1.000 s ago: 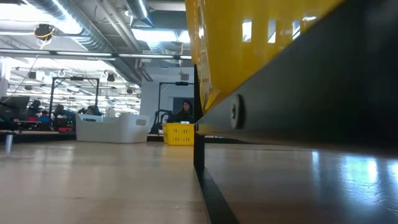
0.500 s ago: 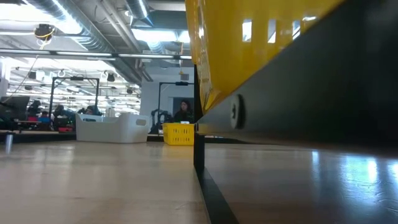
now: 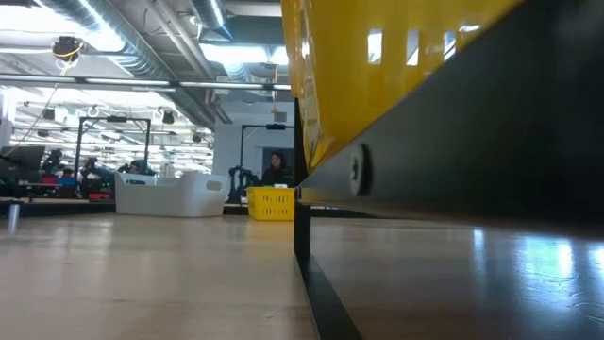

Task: Stack baskets on shelf by color
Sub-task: Stack the black bin on top of the black bin on the shelf

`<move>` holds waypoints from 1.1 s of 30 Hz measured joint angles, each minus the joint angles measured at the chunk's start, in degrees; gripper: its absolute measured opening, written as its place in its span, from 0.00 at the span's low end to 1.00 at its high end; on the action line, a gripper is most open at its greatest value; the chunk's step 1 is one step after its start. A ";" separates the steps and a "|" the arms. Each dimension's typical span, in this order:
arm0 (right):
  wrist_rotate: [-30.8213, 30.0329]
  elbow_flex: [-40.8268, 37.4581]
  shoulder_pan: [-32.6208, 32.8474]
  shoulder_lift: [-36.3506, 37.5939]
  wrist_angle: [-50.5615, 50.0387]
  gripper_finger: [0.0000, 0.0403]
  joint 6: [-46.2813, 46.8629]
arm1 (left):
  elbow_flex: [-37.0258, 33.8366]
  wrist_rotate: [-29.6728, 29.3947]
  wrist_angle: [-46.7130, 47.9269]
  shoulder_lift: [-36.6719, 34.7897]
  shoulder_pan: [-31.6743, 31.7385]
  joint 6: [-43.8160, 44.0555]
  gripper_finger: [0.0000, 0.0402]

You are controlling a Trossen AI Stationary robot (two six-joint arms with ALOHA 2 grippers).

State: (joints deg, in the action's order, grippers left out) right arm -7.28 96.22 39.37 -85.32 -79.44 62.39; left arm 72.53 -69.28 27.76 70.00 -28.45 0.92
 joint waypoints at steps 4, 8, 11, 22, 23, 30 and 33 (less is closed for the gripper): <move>4.36 -7.41 0.60 0.70 6.12 0.00 -2.66 | 0.00 0.00 0.01 0.00 0.36 0.03 0.14; 6.87 -11.87 0.60 0.78 10.80 0.00 -4.97 | 0.00 0.00 -0.10 0.00 0.48 0.03 0.14; 6.95 -13.78 0.55 0.74 13.84 0.00 -7.09 | 0.00 0.01 -0.29 0.00 0.72 0.19 0.14; 4.26 -17.71 0.51 0.79 17.03 0.00 -10.38 | 0.00 0.00 -0.39 0.00 0.74 0.44 0.14; 4.30 -18.19 0.51 0.77 17.54 0.00 -11.23 | 0.00 0.00 -0.39 0.00 0.74 0.44 0.14; 3.84 -19.64 -0.25 0.77 19.32 0.01 -16.50 | 0.00 -0.01 -0.39 0.00 1.32 0.42 0.14; 3.76 -19.64 -0.94 0.77 19.25 0.04 -18.69 | 0.00 -0.02 -0.39 0.00 1.89 0.42 0.14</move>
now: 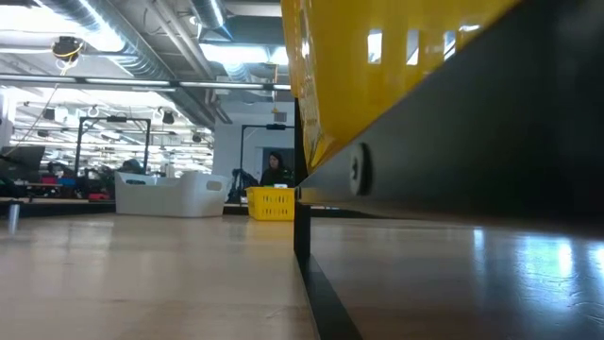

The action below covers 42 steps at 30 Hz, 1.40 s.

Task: Stack baskets on shelf by color
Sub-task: Stack the black bin on top of the black bin on the shelf, then stack the yellow bin on top of the yellow bin on the shelf

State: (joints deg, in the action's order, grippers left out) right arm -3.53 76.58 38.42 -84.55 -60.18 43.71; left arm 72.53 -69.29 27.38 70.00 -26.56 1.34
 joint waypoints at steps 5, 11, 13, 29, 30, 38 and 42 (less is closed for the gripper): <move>0.00 0.00 -0.45 -0.02 -0.02 0.07 -0.95 | 0.00 -0.02 0.02 0.02 0.20 -0.39 0.14; 0.04 0.00 -0.53 -0.02 0.02 0.07 -0.73 | 0.00 -0.02 0.02 0.02 0.30 -0.44 0.14; 0.05 0.00 -0.79 -0.02 0.15 0.08 -1.42 | 0.00 -0.02 0.02 0.02 0.30 -0.44 0.14; 0.13 0.00 -0.82 -0.07 2.42 0.11 -1.92 | 0.00 -0.02 0.06 0.02 0.30 -0.50 0.14; 0.13 0.00 -0.82 -0.07 2.44 0.13 -1.96 | 0.00 -0.02 0.07 0.02 0.30 -0.50 0.14; 0.11 0.00 -0.82 -0.09 2.34 0.19 -3.70 | 0.00 -0.02 0.07 0.02 0.30 -0.50 0.14; 0.11 0.00 -0.94 -0.09 2.36 0.18 -3.52 | 0.00 -0.02 0.07 0.02 0.30 -0.50 0.14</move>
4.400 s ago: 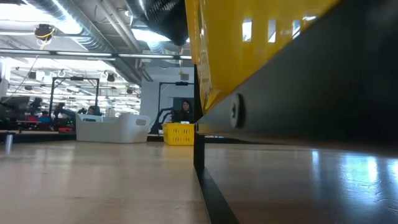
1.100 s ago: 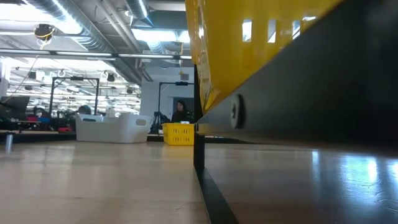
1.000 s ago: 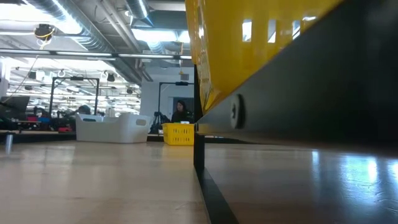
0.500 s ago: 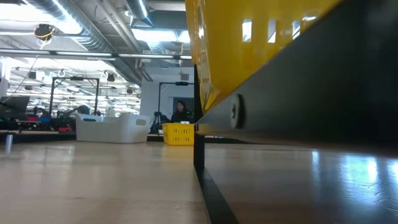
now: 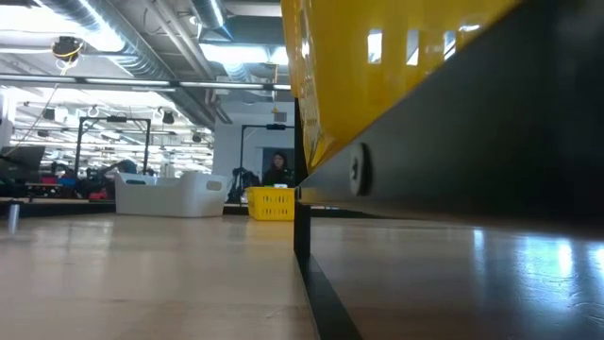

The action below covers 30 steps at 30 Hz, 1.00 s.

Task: Stack baskets on shelf by color
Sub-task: Stack the yellow bin on top of the yellow bin on the shelf

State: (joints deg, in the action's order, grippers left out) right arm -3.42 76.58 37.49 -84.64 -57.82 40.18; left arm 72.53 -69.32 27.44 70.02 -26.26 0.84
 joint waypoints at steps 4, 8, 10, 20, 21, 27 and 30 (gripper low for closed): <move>-0.57 1.86 -0.33 -0.02 -1.56 0.18 -0.13 | 0.00 0.02 -0.02 0.02 0.12 0.25 0.14; -7.00 6.39 -0.50 -0.02 -6.41 0.18 -0.53 | -0.02 1.59 0.27 -0.66 2.26 3.39 0.14; -11.53 9.58 -0.50 0.00 -10.25 0.18 -1.41 | 0.00 4.10 0.11 -1.54 4.27 3.32 0.14; -32.08 23.98 -1.29 0.27 -32.51 0.18 -1.22 | -0.02 29.01 10.08 -4.83 25.23 17.62 0.14; -32.61 24.35 -1.62 0.87 -32.01 0.18 -1.77 | -0.02 31.16 11.80 -4.85 27.49 19.61 0.14; -32.56 24.37 -5.23 6.19 -31.08 0.18 -8.72 | 0.02 46.00 16.95 -2.86 40.39 26.13 0.14; -32.54 24.37 -7.71 9.34 -30.98 0.18 -11.33 | -0.06 54.64 17.27 -0.90 46.26 27.32 0.14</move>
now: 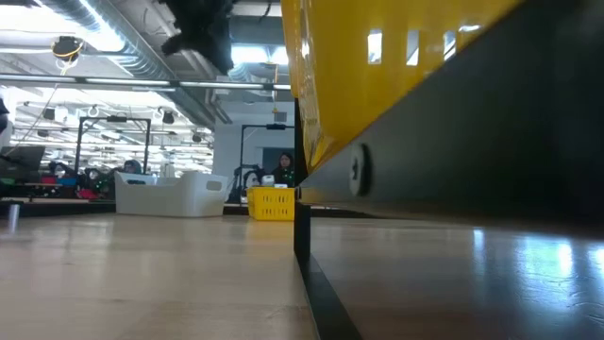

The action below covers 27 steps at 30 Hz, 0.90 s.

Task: Stack baskets on shelf by color
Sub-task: Stack the yellow bin on top of the yellow bin on the shelf

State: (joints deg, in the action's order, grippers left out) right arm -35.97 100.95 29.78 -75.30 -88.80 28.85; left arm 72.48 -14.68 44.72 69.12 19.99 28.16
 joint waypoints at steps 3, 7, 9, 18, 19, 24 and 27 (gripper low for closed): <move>0.06 0.00 -2.35 2.65 1.12 0.18 -3.04 | 0.06 3.98 -0.20 2.48 5.28 4.12 0.14; 2.49 0.00 -5.76 5.09 4.49 0.18 -8.57 | 0.06 8.02 -0.77 6.40 10.79 7.36 0.14; 4.52 0.00 -7.69 5.46 7.10 0.18 -11.54 | 0.04 11.11 -0.58 8.56 13.31 3.91 0.14; 6.05 -0.02 -16.04 3.54 16.21 0.18 -17.31 | 0.06 27.81 -0.82 19.44 18.80 -33.66 0.14; 6.08 -0.02 -16.91 3.28 16.23 0.18 -17.16 | 0.03 27.80 -0.74 20.48 18.56 -39.65 0.14; 6.05 -0.04 -20.44 2.03 16.22 0.18 -14.16 | 0.03 27.79 -1.99 24.32 16.59 -57.46 0.14; 6.04 -0.04 -21.93 1.33 16.22 0.18 -12.57 | 0.03 27.78 -2.03 25.90 15.11 -65.58 0.14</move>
State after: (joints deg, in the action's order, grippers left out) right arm -29.92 100.90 7.85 -73.97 -72.59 16.29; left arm 72.51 13.10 42.68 95.03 35.11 -37.42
